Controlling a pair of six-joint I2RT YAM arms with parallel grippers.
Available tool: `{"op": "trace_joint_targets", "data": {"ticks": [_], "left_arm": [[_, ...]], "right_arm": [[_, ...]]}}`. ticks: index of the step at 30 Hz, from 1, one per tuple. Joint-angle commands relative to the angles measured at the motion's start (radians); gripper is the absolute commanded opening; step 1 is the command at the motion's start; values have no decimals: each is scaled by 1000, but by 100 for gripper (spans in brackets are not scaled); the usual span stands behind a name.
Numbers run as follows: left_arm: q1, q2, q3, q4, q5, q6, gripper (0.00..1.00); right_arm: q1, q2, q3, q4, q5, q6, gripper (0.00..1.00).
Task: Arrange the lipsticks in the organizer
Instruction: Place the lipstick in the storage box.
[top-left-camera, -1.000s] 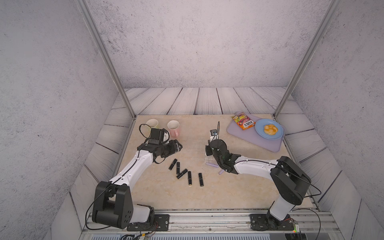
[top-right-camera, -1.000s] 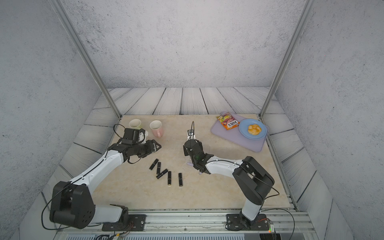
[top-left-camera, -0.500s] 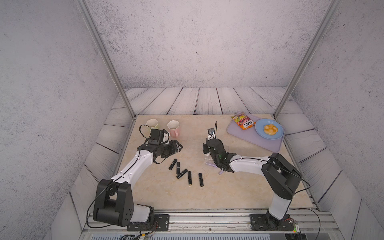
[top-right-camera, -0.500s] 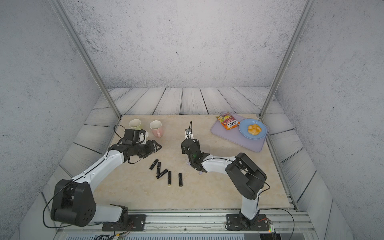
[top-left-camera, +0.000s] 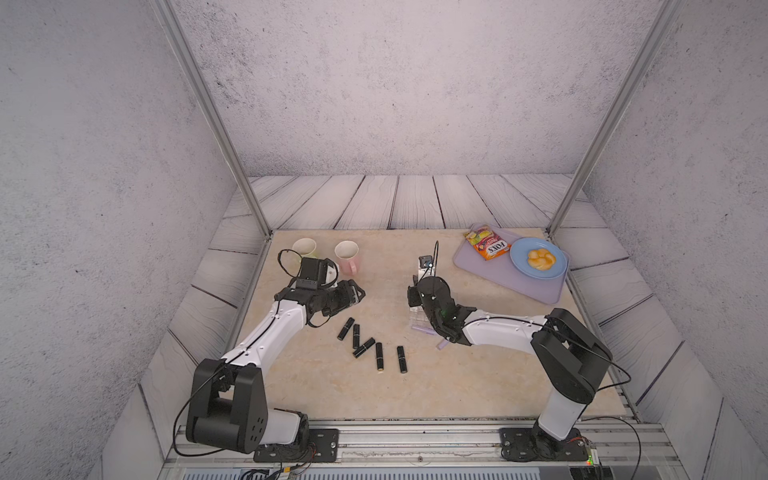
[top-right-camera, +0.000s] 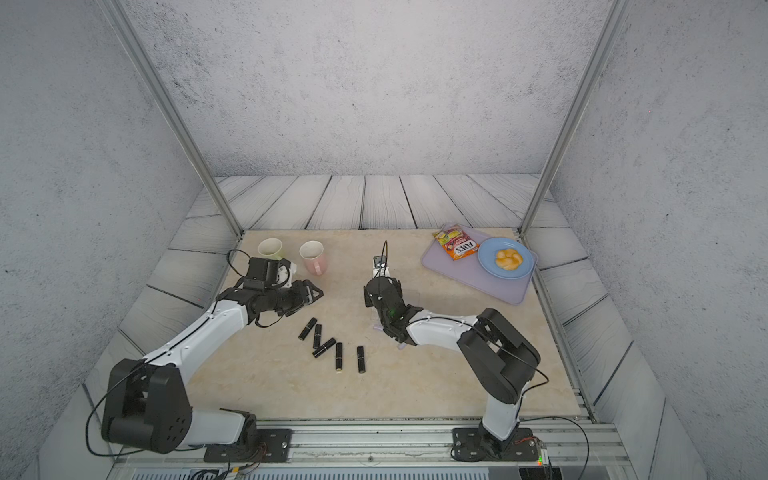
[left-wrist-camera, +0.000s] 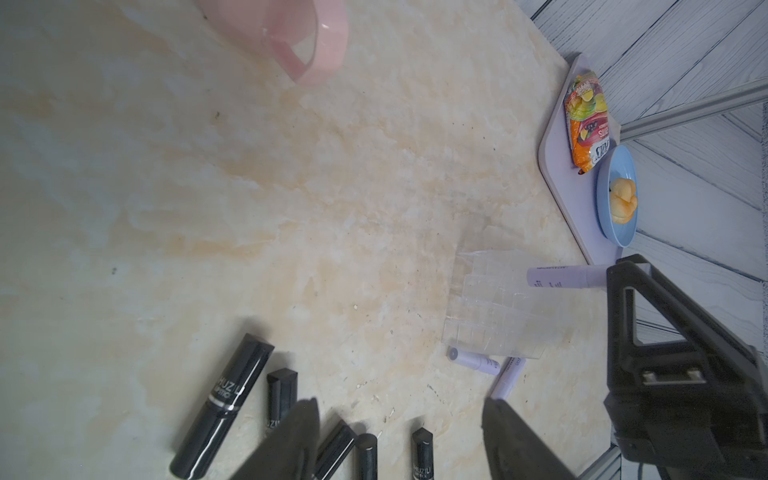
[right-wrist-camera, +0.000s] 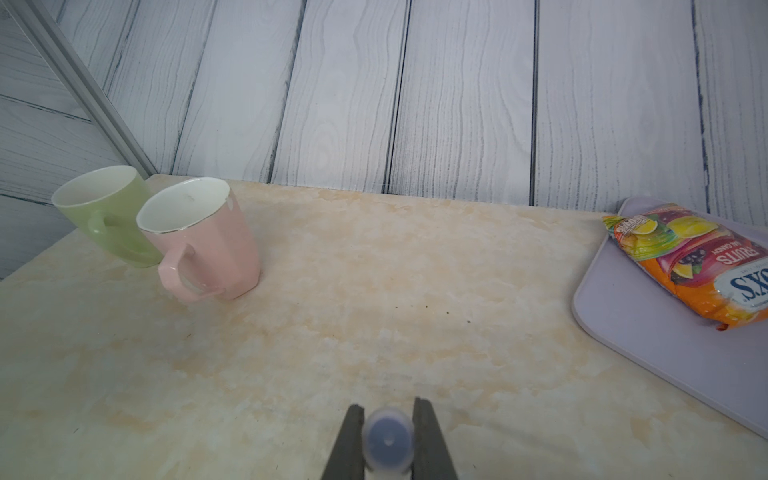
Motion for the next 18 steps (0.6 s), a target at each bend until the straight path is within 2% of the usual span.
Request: {"op": "trace_joint_targets", "data": {"ticks": [1,10,12,18], "left_arm": [[14,10,-18,14,12,-1,68],[14,17,-22,21,15,-5,67],[14,18,-22,25,17,-6,67],[13,20,-26,30,20,-9,67]], "right_arm": [[7,17,-2,-18,-4,41,0],[20,22,-17,-15,21,70,0],[19,27,-27,46,54,41,0],[2,38,0,51,58,0,0]]}}
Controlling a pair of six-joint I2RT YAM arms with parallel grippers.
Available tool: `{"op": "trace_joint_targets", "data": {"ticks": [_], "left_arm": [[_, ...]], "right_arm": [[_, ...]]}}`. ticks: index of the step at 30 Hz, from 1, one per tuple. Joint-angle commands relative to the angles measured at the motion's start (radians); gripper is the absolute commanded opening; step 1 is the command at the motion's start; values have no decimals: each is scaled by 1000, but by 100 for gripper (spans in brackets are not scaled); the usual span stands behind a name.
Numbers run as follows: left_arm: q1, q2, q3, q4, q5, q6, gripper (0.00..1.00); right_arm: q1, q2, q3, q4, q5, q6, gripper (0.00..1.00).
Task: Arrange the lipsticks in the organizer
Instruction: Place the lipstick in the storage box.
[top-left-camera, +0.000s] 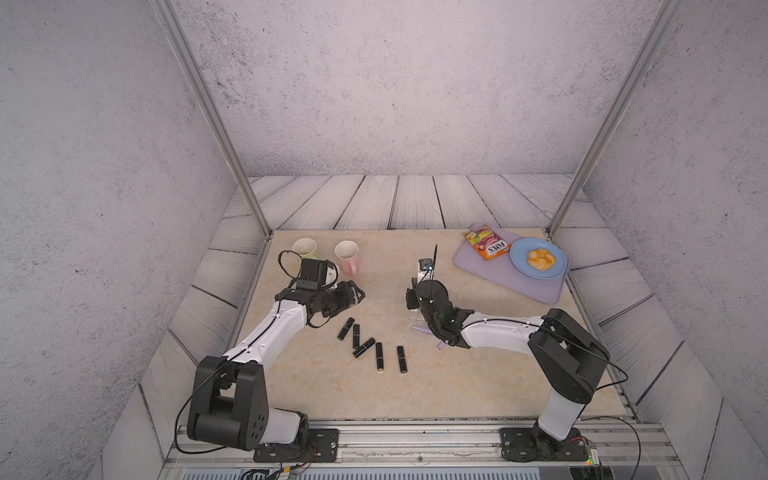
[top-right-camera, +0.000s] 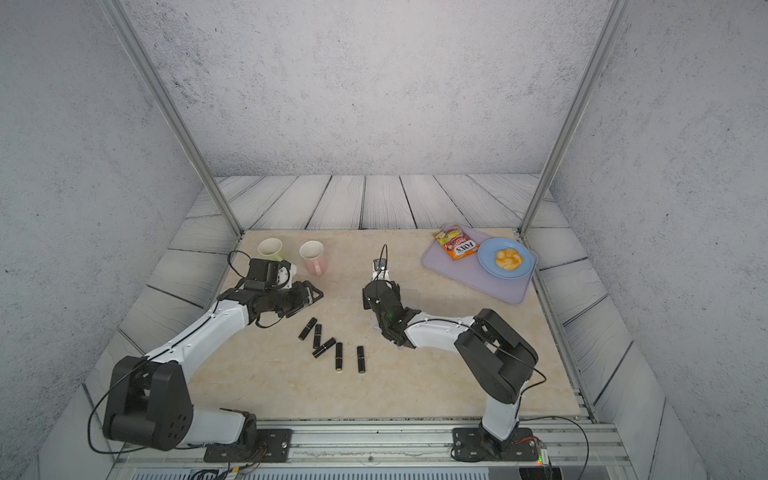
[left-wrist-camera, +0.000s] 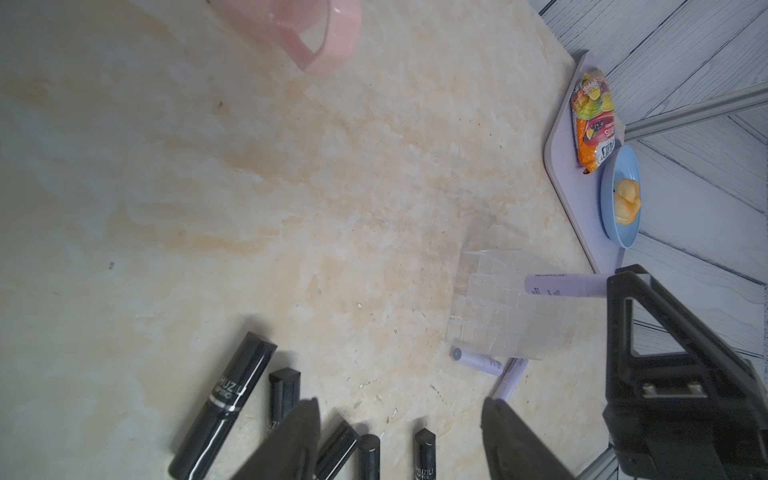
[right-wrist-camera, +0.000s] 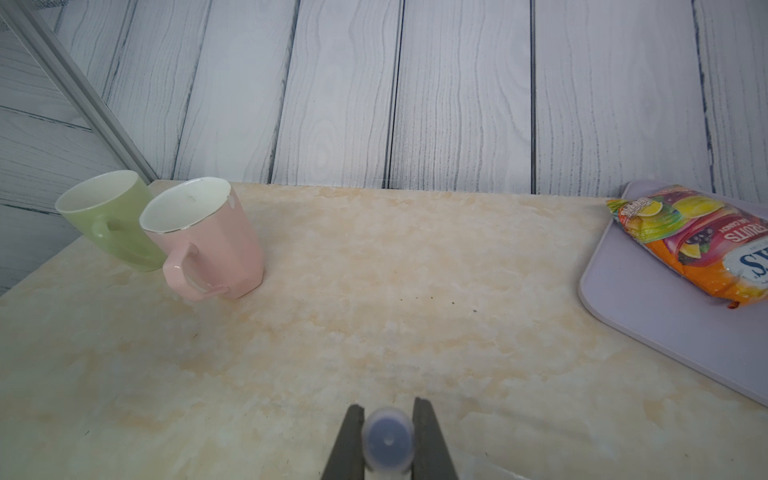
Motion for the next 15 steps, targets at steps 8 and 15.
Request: {"op": "trace_joint_targets", "data": {"ticks": [8,15], "left_arm": [[9,10,-13,17,14,-6,67],[10,13,-14,21,16,-9,67]], "right_arm": [[-20,75,31,35,20,-19,0],[-22,89,40,23,13,-7,0]]}}
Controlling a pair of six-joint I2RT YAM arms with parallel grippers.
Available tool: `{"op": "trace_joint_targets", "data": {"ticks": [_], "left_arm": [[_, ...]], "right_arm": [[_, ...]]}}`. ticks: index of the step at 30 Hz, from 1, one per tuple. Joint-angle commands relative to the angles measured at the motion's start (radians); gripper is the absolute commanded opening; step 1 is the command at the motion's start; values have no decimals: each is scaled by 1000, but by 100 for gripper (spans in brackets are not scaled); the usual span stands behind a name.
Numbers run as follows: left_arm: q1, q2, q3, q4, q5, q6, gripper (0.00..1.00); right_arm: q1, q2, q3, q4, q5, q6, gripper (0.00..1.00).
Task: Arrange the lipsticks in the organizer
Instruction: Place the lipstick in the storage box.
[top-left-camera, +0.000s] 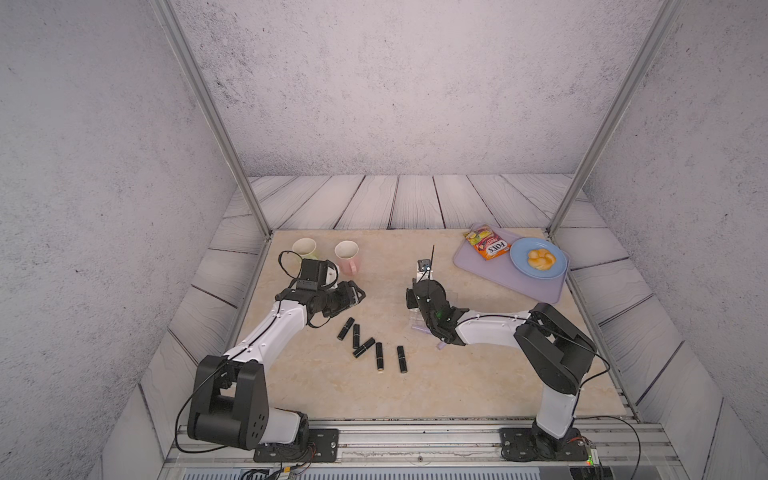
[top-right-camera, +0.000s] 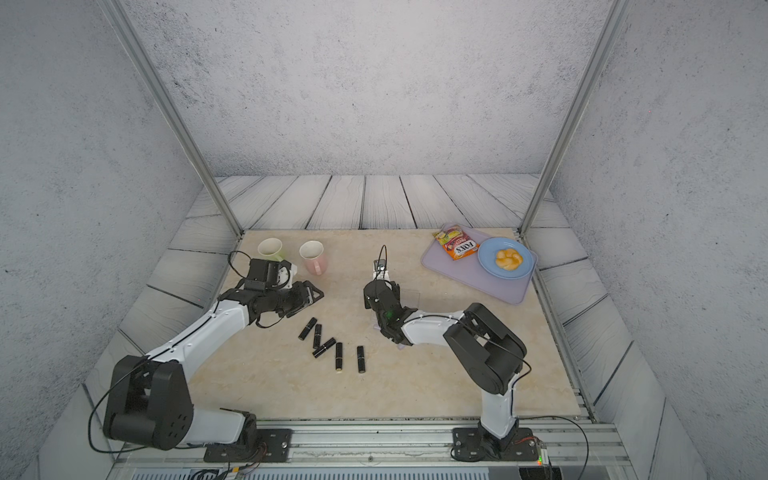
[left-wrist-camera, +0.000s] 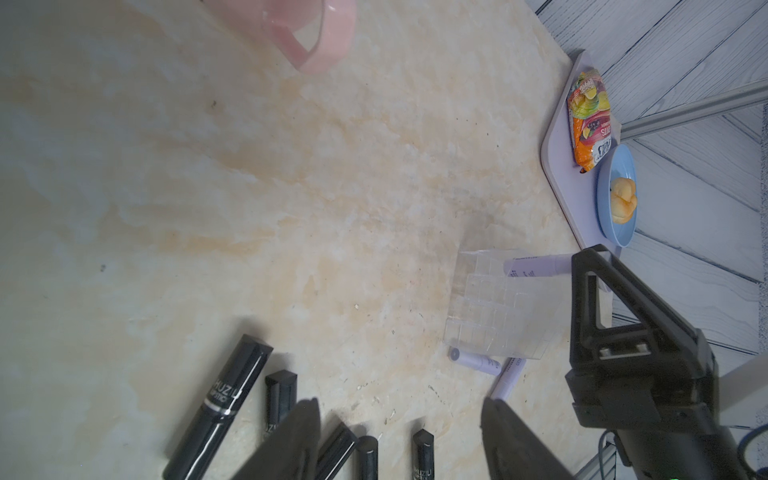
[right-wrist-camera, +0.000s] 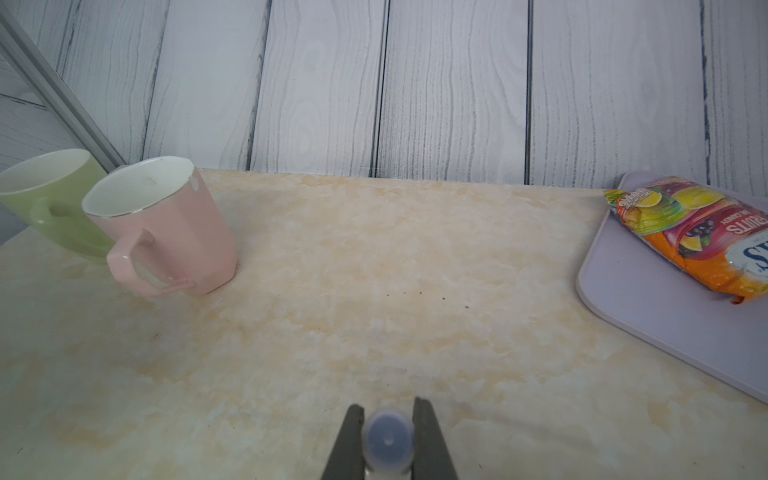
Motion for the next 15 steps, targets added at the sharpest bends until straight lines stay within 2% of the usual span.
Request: {"op": "trace_joint_targets", "data": {"ticks": [1,2,3,5,8,11,15], "left_arm": [[9,11,-11,13,8,-8,67],[9,10,-13,14,8,-9,67],[9,10,-13,14,8,-10,67],[9,9,-14,14,8,-9,67],[9,9,-15,15,10,-11,67],[8,3,-14,25,26,-15,67],[0,-22,-14,26,27,-7,68]], "right_arm": [[-3,14,19,-12,9,13,0],[-3,17,18,-12,9,18,1],[-3,16,16,-13,9,21,8],[-3,4,20,-27,12,20,28],[-3,-40,40,-81,1,13,47],[-2,-104,48,-142,-8,17,56],[-3,-211,46,-288,-9,60,60]]}}
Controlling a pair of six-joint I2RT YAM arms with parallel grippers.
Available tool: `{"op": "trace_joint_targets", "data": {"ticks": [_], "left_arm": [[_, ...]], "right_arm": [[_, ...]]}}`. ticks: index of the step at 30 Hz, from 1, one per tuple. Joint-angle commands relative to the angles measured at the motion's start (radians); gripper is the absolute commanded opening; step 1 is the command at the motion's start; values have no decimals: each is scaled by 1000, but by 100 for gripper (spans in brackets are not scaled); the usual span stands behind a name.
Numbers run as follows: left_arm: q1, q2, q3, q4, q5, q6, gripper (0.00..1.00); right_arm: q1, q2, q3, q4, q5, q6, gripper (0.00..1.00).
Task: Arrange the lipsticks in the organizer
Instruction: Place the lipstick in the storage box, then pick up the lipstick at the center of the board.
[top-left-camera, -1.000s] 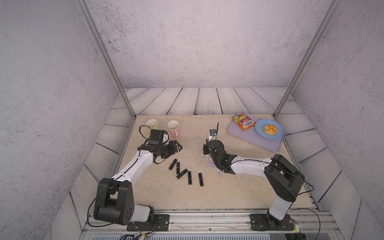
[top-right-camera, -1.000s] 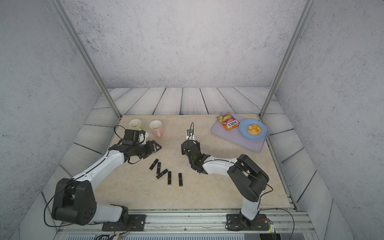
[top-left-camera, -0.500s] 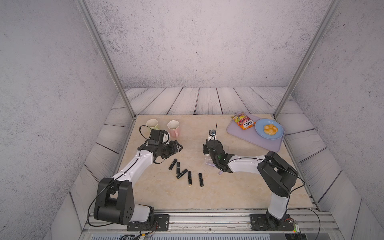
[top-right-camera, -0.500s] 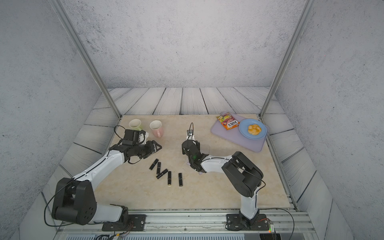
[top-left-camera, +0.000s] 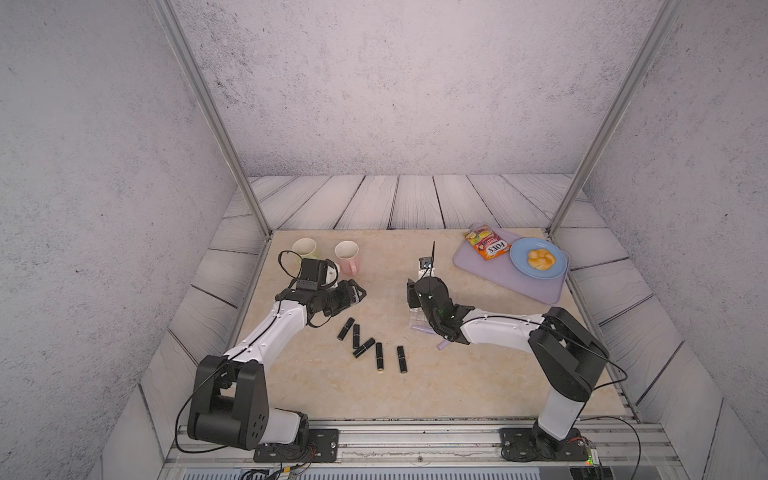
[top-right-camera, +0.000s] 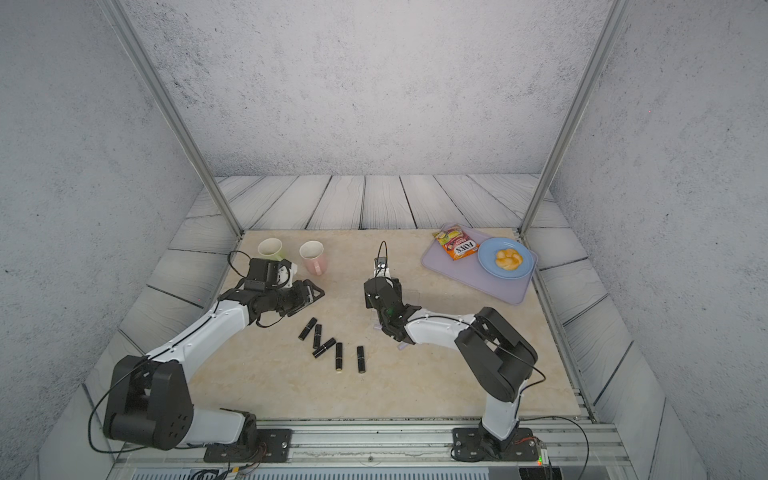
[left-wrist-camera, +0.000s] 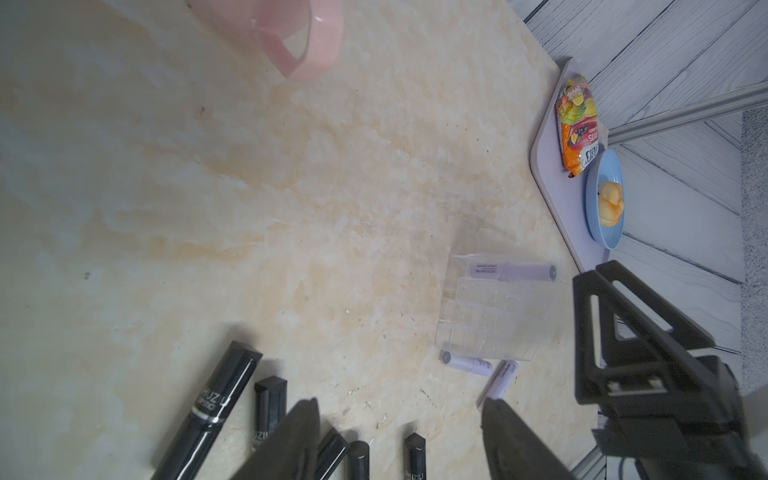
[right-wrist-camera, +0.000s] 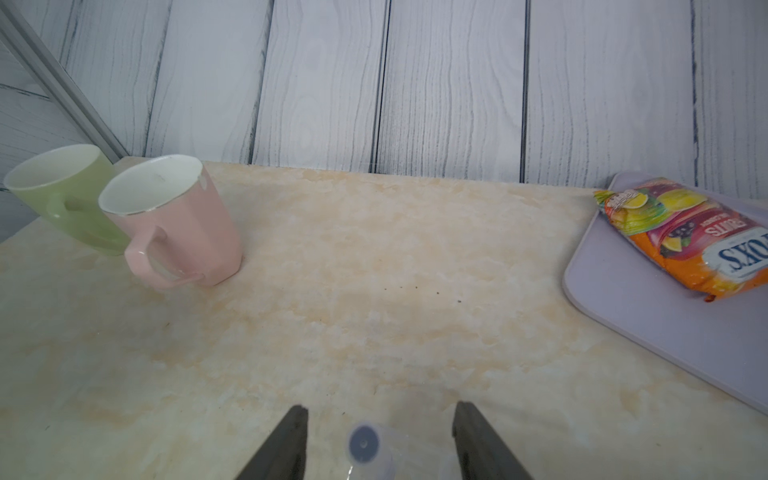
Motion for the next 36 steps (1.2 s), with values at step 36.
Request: {"op": "trace_joint_targets", "data": {"ticks": [36], "left_arm": [[-554,51,62,-157,-219,222,59]], "right_arm": [[-130,-168,-76,-962,-404,901,50]]}}
